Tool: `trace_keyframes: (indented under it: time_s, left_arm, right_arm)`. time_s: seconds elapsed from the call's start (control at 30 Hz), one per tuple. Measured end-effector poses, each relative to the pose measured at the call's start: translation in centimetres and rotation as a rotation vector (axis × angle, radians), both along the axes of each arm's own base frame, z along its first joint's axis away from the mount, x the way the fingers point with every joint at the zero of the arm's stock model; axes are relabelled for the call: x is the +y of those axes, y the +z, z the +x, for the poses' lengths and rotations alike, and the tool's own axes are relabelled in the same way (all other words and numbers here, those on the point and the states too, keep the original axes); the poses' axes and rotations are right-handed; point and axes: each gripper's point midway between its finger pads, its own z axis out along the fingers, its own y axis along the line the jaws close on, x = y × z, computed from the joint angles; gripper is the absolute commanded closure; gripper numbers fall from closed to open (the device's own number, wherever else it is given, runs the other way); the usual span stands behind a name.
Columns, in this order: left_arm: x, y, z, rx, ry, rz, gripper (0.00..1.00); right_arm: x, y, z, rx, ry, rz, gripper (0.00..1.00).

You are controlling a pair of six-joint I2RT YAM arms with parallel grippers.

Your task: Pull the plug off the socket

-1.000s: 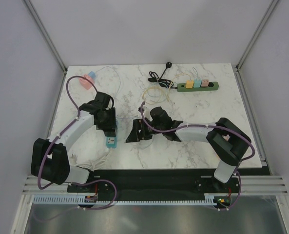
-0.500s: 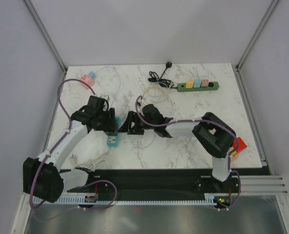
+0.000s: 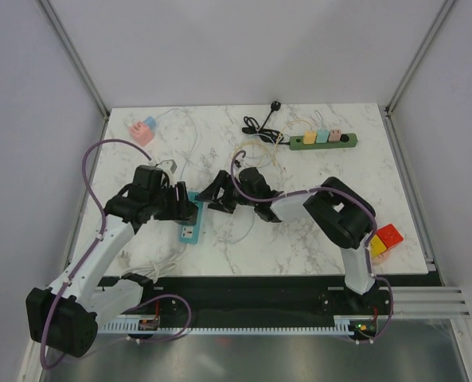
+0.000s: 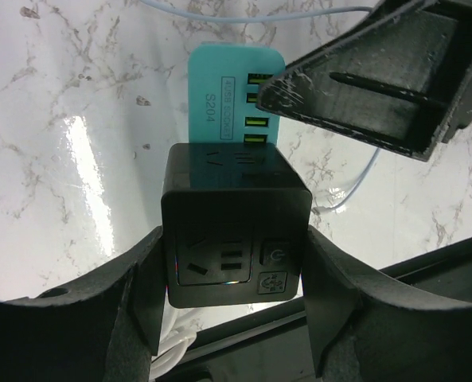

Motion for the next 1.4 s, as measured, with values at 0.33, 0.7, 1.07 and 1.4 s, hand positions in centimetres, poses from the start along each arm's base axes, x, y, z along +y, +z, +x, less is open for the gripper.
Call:
trace_keyframes:
  time_s: [0.33, 0.7, 1.07, 1.4]
  left_arm:
    - [-0.8, 0.3, -0.4, 0.001, -0.033, -0.042, 0.98]
    - [-0.8, 0.0, -1.0, 0.025, -0.038, -0.041, 0.98]
    - [-1.7, 1.1, -0.3, -0.018, -0.066, -0.092, 0.98]
    - [-0.2, 5.9, 1.3, -0.163, 0.005, -0.048, 0.98]
  right_arm:
    - [2.1, 0.3, 0.4, -0.004, 0.016, 0.051, 0.42]
    - [3.7, -0.7, -1.6, -0.029, 0.041, 0.035, 0.85]
    - [2.5, -4.3, -2.4, -0.026, 0.058, -0.037, 0.96]
    - [2.7, -4.6, -2.7, -0.054, 0.121, -0.088, 0.32]
